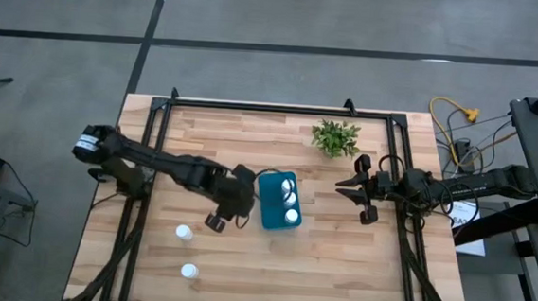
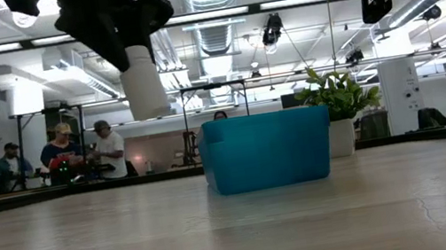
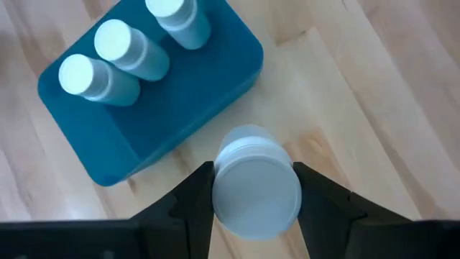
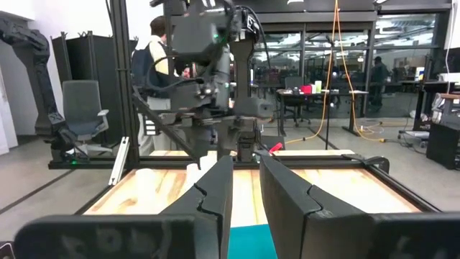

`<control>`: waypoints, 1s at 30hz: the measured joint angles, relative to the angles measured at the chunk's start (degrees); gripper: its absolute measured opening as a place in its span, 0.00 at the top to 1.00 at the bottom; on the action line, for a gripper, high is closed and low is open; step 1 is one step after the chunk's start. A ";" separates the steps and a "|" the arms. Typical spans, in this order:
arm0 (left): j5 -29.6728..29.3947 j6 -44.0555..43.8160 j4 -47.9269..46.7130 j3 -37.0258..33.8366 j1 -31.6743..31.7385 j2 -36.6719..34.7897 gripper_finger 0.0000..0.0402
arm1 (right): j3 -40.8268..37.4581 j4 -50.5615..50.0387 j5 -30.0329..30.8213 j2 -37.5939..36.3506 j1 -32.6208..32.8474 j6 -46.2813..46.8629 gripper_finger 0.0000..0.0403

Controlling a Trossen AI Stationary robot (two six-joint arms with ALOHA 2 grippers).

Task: Pick and place pill bottles into a basket
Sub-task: Put the white pill bottle into the blue bin

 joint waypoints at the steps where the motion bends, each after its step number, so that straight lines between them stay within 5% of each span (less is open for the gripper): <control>1: 1.30 0.73 -0.05 0.21 0.92 0.00 0.64 | 0.00 0.00 -0.01 0.00 0.00 0.00 0.84; 20: 9.30 7.12 -0.59 6.08 13.26 1.00 0.64 | 0.00 -0.04 0.04 0.01 0.02 -0.16 0.84; 30: 8.15 8.87 -8.26 18.07 13.90 13.08 0.64 | 0.00 -0.70 1.54 1.51 0.02 -0.15 0.84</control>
